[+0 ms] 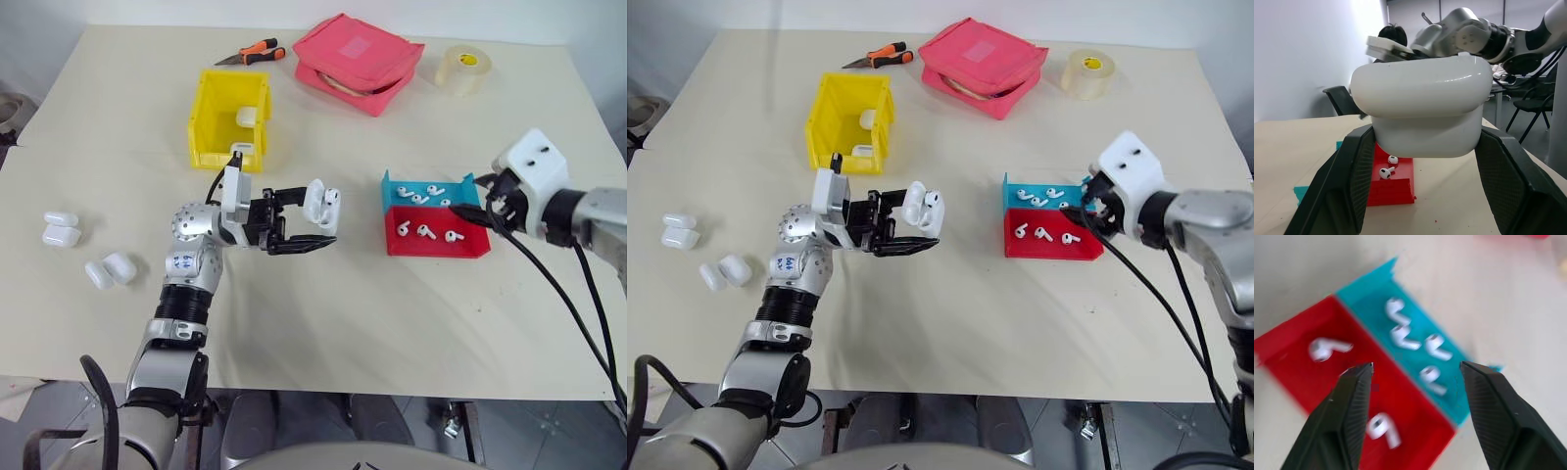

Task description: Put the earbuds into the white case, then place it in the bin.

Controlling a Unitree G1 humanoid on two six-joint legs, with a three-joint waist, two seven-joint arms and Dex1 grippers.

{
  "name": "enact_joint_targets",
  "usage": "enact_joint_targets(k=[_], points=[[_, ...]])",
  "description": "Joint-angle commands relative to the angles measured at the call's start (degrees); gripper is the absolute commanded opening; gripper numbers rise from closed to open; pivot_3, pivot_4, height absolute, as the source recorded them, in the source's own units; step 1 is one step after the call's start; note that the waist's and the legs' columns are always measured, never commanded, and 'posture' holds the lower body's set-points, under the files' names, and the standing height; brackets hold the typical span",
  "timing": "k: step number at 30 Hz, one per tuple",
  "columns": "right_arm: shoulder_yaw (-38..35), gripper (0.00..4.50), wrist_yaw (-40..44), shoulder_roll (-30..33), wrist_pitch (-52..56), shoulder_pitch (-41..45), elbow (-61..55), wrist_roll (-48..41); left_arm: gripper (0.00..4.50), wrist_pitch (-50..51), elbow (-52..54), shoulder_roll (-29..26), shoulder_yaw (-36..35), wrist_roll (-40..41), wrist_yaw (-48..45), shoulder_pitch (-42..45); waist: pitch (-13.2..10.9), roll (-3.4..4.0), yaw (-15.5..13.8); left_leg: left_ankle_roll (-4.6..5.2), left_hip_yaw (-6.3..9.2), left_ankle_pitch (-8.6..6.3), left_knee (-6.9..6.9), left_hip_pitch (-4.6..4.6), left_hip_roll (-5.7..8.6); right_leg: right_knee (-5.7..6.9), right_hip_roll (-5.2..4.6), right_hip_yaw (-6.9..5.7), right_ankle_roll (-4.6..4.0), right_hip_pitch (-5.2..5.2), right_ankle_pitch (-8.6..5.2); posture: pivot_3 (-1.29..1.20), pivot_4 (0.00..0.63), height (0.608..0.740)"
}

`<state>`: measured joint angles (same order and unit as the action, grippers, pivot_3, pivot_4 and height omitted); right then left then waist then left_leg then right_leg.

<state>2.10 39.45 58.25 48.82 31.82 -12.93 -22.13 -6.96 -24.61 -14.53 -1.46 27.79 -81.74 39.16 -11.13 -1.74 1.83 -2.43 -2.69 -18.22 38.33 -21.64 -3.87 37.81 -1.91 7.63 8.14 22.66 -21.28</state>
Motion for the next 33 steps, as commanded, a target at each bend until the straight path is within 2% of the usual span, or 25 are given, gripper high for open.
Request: enact_joint_targets(k=[1, 3, 6, 20, 33], points=[[3.9, 2.87, 1.0, -2.0, -1.5, 5.1, 5.2, 4.4, 2.74, -0.1, 3.0, -0.8, -0.9, 0.6, 1.2, -0.6, 0.0, 0.00, 0.0, 0.00, 0.00, 0.00, 0.03, 0.00, 0.00, 0.01, 0.00, 0.00, 0.00, 0.00, 0.00, 0.00, 0.150, 0.740], [6.1, 2.87, 0.7, -4.3, -1.8, 8.8, 9.1, 6.5, 2.74, 0.0, 3.4, -1.3, -1.0, 0.6, 1.7, -1.0, 0.0, 0.00, 0.3, 0.00, -0.02, 0.00, 0.09, 0.00, 0.00, 0.05, -0.02, 0.00, 0.00, 0.00, 0.00, 0.00, 0.150, 0.740], [8.9, 2.33, 0.8, -7.4, -3.1, 12.9, 14.3, 9.7, 2.74, 0.3, 4.6, -1.9, -1.1, 0.7, 2.4, -1.6, 0.0, 0.00, 0.4, 0.00, -0.07, 0.00, 0.17, 0.00, -0.01, 0.14, -0.04, -0.01, 0.01, 0.03, 0.00, 0.00, 0.150, 0.740], [16.1, 2.33, 7.9, -15.2, -5.4, 25.6, 34.1, 18.8, 2.74, 1.4, 8.0, -3.1, -1.1, 1.2, 4.5, -3.7, 0.0, 0.01, 1.7, 0.06, -0.10, -0.03, 0.28, -0.04, 0.06, 0.17, -0.47, -0.45, 0.04, 0.03, 0.02, 0.00, 0.150, 0.740], [16.9, 2.33, 12.6, -19.2, -11.6, 30.7, 48.3, 24.6, 2.74, 1.6, 9.4, -2.8, -1.0, 1.5, 5.2, -4.7, 0.0, 0.02, 2.6, 0.07, -0.08, -0.04, 0.30, -0.05, 0.07, 0.20, -0.58, -0.84, 0.04, 0.03, 0.02, 0.00, 0.150, 0.740]])
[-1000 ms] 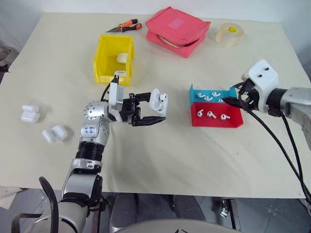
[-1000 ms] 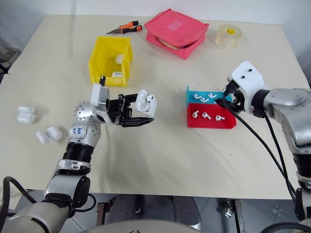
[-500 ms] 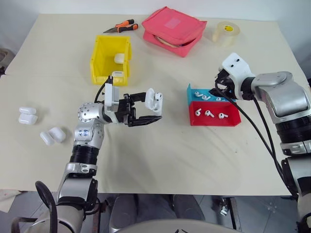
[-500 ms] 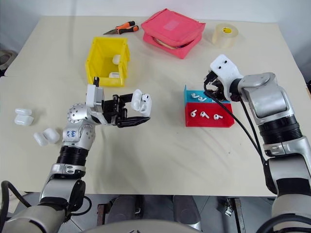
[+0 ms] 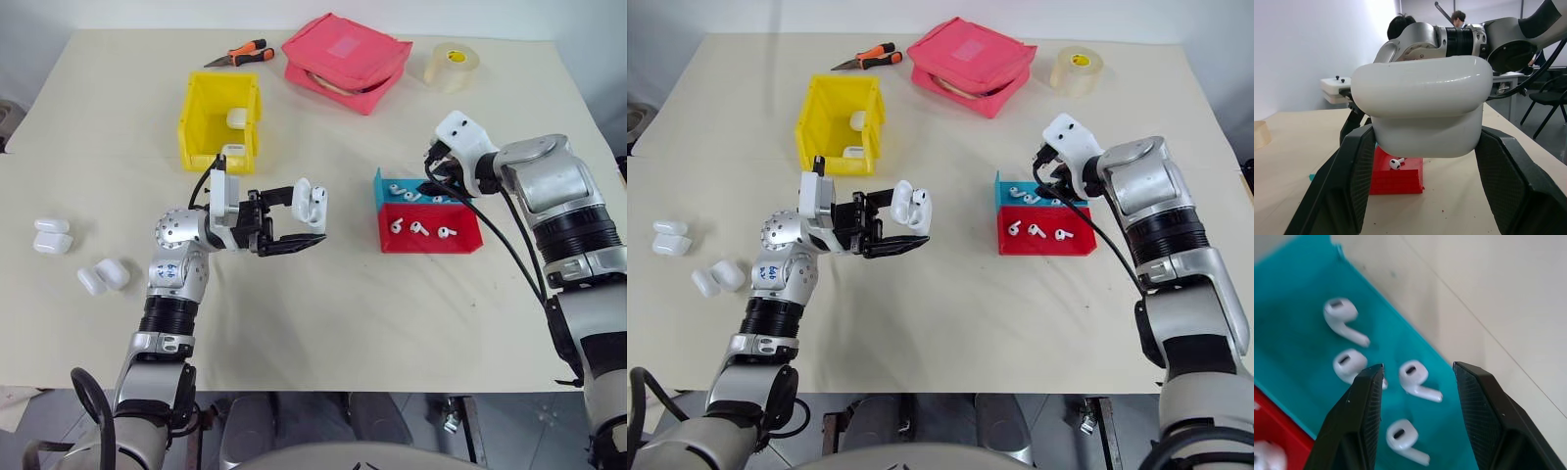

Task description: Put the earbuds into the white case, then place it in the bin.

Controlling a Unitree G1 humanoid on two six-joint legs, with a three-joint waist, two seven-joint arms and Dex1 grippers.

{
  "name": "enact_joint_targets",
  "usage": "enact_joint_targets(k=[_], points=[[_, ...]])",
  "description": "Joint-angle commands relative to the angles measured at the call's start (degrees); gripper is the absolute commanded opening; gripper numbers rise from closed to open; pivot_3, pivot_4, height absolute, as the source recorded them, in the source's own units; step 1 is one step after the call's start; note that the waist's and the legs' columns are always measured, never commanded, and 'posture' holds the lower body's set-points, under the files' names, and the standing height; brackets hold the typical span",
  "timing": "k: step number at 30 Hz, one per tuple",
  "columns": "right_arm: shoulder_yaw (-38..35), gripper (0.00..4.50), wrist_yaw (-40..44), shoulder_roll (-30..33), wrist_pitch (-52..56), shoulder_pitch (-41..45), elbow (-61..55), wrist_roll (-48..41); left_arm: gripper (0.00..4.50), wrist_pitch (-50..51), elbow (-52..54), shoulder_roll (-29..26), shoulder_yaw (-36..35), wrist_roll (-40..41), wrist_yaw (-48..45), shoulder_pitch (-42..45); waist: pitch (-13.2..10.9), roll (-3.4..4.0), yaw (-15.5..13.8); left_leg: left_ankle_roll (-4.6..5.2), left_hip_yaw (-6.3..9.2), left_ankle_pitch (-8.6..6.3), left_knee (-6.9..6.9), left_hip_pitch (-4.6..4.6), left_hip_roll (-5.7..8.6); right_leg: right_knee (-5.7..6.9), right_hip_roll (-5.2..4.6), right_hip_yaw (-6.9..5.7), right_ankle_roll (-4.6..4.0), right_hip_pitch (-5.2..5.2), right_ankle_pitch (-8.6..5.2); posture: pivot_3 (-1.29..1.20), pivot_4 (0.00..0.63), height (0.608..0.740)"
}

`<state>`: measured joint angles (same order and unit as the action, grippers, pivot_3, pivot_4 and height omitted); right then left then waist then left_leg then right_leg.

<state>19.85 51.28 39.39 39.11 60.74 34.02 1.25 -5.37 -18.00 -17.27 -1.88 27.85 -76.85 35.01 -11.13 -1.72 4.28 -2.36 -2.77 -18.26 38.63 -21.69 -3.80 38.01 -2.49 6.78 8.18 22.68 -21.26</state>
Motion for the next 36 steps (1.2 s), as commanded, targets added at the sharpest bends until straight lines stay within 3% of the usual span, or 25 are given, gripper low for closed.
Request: enact_joint_targets(k=[1, 29, 32, 36], points=[[-1.0, 2.33, 0.8, -0.6, -2.4, 1.9, 2.2, 1.5, 2.74, 0.0, 3.0, -0.1, -0.6, 1.5, 0.4, -0.8, 0.0, 0.00, 0.4, 0.01, 0.00, 0.00, 0.00, 0.00, 0.00, 0.00, -0.02, -0.04, 0.00, 0.00, 0.00, 0.00, 0.150, 0.740], [-2.1, 2.33, 3.2, -4.4, -11.8, 4.8, 14.0, 5.3, 2.74, 0.9, 6.8, -0.8, -0.7, 1.7, 2.0, -3.2, 0.0, 0.01, 0.8, 0.01, 0.05, -0.01, 0.08, 0.00, -0.02, 0.07, -0.07, -0.18, 0.00, -0.03, 0.00, 0.00, 0.150, 0.740], [-2.1, 1.77, 3.7, -4.7, -11.9, 4.9, 14.4, 5.6, 2.74, 0.8, 6.7, -0.8, -0.7, 1.6, 2.0, -3.2, 0.0, 0.01, 0.8, 0.01, 0.06, -0.01, 0.10, 0.00, -0.02, 0.09, -0.06, -0.19, 0.00, -0.03, 0.00, 0.00, 0.150, 0.740], [-2.4, 0.48, 3.7, -5.1, -12.2, 5.0, 14.9, 6.0, 2.74, 0.7, 6.3, -0.8, -0.8, 1.6, 1.9, -3.0, 0.0, 0.01, 0.8, 0.01, 0.07, -0.01, 0.15, 0.00, -0.02, 0.14, -0.06, -0.19, 0.00, -0.03, 0.00, 0.00, 0.150, 0.740]])
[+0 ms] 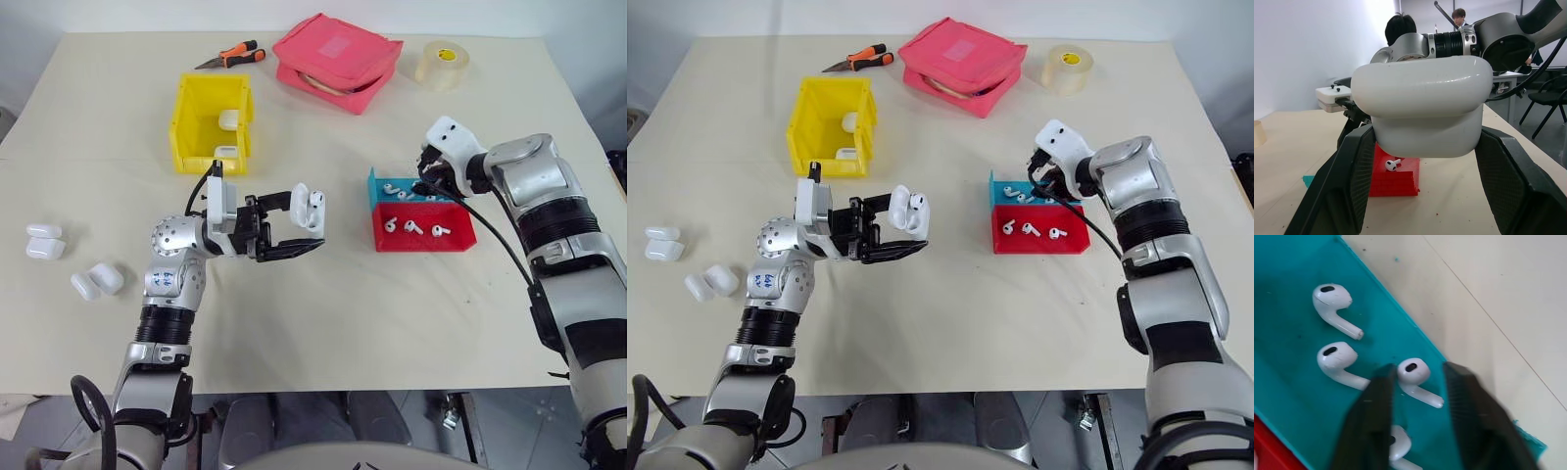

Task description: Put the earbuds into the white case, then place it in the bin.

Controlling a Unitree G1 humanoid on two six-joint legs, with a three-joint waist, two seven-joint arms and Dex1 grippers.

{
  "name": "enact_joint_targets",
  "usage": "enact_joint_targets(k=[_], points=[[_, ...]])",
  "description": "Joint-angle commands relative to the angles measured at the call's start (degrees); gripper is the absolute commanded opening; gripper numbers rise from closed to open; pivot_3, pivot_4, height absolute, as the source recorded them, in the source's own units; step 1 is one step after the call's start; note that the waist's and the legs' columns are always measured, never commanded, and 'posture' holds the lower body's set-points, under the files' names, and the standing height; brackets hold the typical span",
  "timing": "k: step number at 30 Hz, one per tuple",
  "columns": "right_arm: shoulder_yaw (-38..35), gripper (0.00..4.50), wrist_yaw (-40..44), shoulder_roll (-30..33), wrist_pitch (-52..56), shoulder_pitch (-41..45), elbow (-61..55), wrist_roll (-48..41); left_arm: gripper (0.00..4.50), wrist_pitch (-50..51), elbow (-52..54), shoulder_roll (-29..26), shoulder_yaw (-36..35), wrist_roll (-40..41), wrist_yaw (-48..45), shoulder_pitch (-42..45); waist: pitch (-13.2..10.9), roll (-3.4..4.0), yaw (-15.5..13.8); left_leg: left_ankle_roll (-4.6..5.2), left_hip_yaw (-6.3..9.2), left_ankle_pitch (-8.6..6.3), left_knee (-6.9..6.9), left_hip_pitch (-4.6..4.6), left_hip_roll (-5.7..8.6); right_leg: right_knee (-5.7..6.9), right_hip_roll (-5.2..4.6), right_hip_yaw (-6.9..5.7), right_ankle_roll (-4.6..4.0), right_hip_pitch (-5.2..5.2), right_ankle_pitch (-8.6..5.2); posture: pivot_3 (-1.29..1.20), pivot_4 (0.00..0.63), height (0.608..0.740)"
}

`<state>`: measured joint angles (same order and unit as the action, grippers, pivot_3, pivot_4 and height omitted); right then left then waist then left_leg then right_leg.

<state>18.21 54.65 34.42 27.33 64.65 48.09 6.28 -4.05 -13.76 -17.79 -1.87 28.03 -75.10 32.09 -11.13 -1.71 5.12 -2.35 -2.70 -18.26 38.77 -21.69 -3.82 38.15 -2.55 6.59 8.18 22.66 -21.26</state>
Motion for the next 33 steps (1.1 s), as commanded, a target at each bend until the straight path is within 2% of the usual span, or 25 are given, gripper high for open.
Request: enact_joint_targets(k=[1, 9, 12, 19, 21, 24, 26, 28, 33], points=[[-0.8, 0.45, 0.4, -0.1, -0.5, 1.1, 0.8, 1.0, 2.74, -0.7, 2.0, -0.3, -0.7, 1.4, 0.0, -0.1, 0.0, 0.00, 0.0, 0.00, 0.00, 0.00, 0.01, 0.00, 0.00, 0.01, 0.00, 0.00, 0.00, 0.00, 0.00, 0.00, 0.150, 0.740], [-3.1, 0.45, 0.8, 1.2, -1.1, 1.1, -3.2, 0.5, 2.74, -1.1, 0.6, -0.3, -0.6, 1.3, -0.8, 0.8, 0.0, 0.01, 0.0, 0.00, 0.01, 0.00, 0.04, 0.00, 0.01, 0.04, 0.00, 0.00, 0.00, -0.01, 0.00, 0.00, 0.150, 0.740], [-7.8, 0.45, 1.9, 2.3, 1.5, -0.7, -12.7, -3.6, 2.74, -1.2, -0.8, -0.1, -0.6, 1.4, -1.5, 1.8, 0.0, 0.07, -0.1, 0.00, 0.01, 0.00, 0.02, 0.00, 0.01, 0.05, 0.00, 0.00, 0.00, 0.01, 0.00, 0.00, 0.150, 0.740], [-18.9, 0.45, 2.6, 2.1, 25.0, -13.7, -48.4, -19.1, 2.74, -1.4, -4.7, 0.3, -0.2, 1.5, -4.8, 4.1, 0.0, 0.08, -0.4, 0.00, 0.27, -0.02, 0.06, -0.21, -0.01, 0.05, -0.05, -0.34, 0.00, 0.02, 0.00, 0.00, 0.150, 0.740], [-23.0, 0.45, 0.7, 0.0, 33.3, -16.8, -58.4, -25.5, 2.74, -1.7, -6.2, 0.5, -0.1, 1.2, -5.8, 5.1, 0.0, 0.08, -0.5, 0.00, 0.44, -0.02, 0.24, -0.56, 0.03, 0.11, -0.11, -0.45, 0.00, 0.24, 0.00, 0.00, 0.150, 0.740], [-33.2, 0.45, -5.2, -9.3, 47.6, -20.2, -72.0, -36.1, 2.74, -2.3, -8.7, 1.3, 0.2, 0.9, -7.0, 6.9, 0.0, 0.08, -0.5, 0.00, 0.57, -0.01, 0.28, -0.63, 0.02, 0.34, -0.09, -0.53, 0.00, 0.25, 0.00, 0.00, 0.150, 0.740], [-37.0, 0.45, -8.5, -13.9, 54.4, -20.9, -77.1, -39.4, 2.74, -2.8, -10.3, 1.6, 0.1, 0.7, -7.6, 8.0, 0.0, 0.08, -0.6, -0.03, 0.62, 0.00, 0.28, -0.64, 0.02, 0.39, -0.03, -0.57, 0.00, 0.27, 0.00, 0.00, 0.150, 0.740], [-41.7, 0.45, -12.1, -21.2, 61.9, -21.6, -83.9, -41.9, 2.74, -3.3, -12.1, 1.9, 0.2, 0.5, -8.6, 9.2, 0.0, 0.08, -0.7, -0.04, 0.63, 0.01, 0.28, -0.63, 0.07, 0.39, -0.05, -0.58, 0.00, 0.26, 0.00, 0.00, 0.150, 0.740], [-47.0, 0.45, -21.2, -29.3, 65.2, -23.5, -89.1, -48.4, 2.74, -4.2, -14.4, 2.2, 0.2, 0.2, -9.9, 10.6, 0.0, 0.09, -0.7, -0.04, 0.63, 0.01, 0.25, -0.69, 0.14, 0.40, -0.07, -0.58, 0.00, 0.27, 0.00, 0.00, 0.150, 0.740]])
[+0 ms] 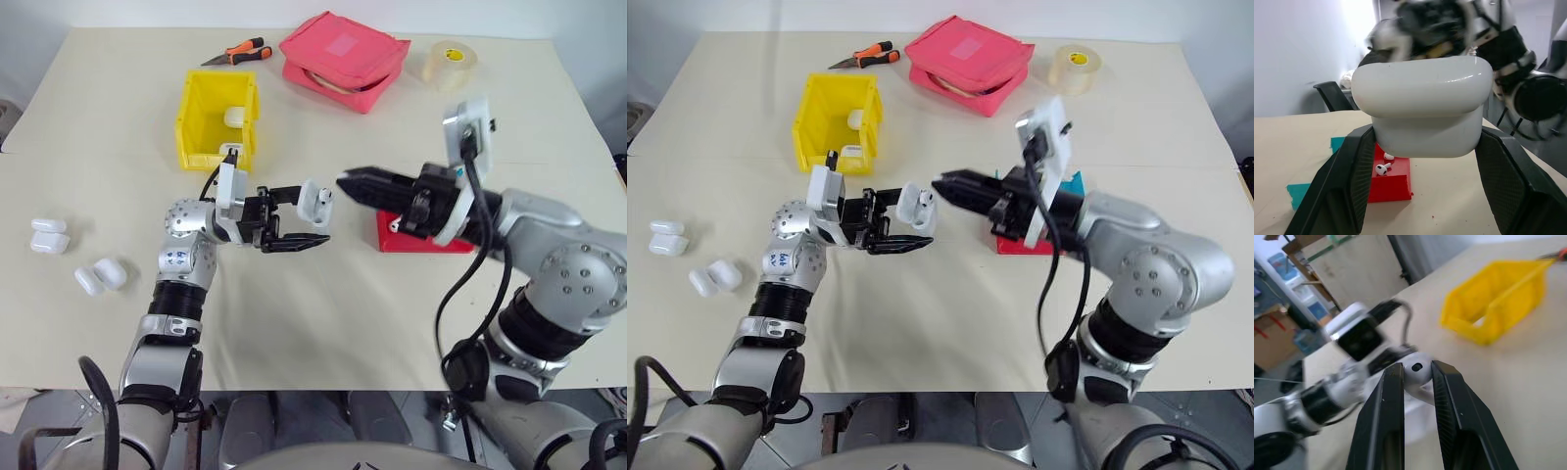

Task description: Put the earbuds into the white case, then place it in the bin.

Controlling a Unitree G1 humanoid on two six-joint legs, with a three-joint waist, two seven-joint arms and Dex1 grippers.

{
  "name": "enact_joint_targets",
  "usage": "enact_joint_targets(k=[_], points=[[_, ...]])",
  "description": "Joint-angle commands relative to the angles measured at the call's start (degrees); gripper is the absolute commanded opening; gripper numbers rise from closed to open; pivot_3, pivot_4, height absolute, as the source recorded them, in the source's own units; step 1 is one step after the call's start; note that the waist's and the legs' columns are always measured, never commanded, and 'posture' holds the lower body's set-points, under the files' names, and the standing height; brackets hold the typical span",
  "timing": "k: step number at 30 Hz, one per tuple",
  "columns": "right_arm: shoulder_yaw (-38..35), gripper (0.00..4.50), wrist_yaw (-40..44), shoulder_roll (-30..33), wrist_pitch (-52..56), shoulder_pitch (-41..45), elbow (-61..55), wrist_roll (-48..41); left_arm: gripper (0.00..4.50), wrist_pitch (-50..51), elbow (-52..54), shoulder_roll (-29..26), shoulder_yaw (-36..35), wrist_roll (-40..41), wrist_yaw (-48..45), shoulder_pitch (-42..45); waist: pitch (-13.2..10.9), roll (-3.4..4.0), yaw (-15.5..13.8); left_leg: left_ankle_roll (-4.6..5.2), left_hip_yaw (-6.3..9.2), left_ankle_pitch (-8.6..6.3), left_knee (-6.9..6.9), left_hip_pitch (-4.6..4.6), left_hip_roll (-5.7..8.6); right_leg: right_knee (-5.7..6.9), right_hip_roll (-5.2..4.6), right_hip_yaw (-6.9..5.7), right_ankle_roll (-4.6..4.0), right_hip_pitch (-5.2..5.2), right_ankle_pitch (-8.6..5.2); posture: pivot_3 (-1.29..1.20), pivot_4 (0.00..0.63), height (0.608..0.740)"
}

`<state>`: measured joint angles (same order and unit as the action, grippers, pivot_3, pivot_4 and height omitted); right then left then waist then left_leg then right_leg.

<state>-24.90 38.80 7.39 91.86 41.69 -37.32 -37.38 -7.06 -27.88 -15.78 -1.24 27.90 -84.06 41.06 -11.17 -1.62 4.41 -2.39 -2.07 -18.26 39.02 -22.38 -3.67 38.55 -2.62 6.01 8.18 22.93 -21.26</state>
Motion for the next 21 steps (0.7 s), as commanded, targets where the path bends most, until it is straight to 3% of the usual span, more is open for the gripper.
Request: enact_joint_targets(k=[1, 21], points=[[-4.7, 0.45, -7.3, -3.5, 0.6, -0.7, -4.0, -6.5, 2.74, -1.3, -0.7, 0.2, -0.4, 0.3, -1.2, 1.8, 0.0, 0.00, 0.0, 0.00, 0.00, 0.00, -0.01, 0.00, 0.03, -0.01, -0.02, 0.00, 0.00, 0.01, 0.00, 0.00, 0.150, 0.740], [-5.5, 0.45, -33.3, -7.9, 0.5, -4.8, -3.0, -31.1, 2.74, -3.9, -4.3, 1.9, -0.2, -0.3, -2.4, 4.3, 0.0, 0.00, 0.4, 0.01, -0.01, 0.00, -0.15, -0.06, -0.03, -0.15, 0.02, 0.04, 0.00, 0.13, 0.00, 0.00, 0.150, 0.740]])
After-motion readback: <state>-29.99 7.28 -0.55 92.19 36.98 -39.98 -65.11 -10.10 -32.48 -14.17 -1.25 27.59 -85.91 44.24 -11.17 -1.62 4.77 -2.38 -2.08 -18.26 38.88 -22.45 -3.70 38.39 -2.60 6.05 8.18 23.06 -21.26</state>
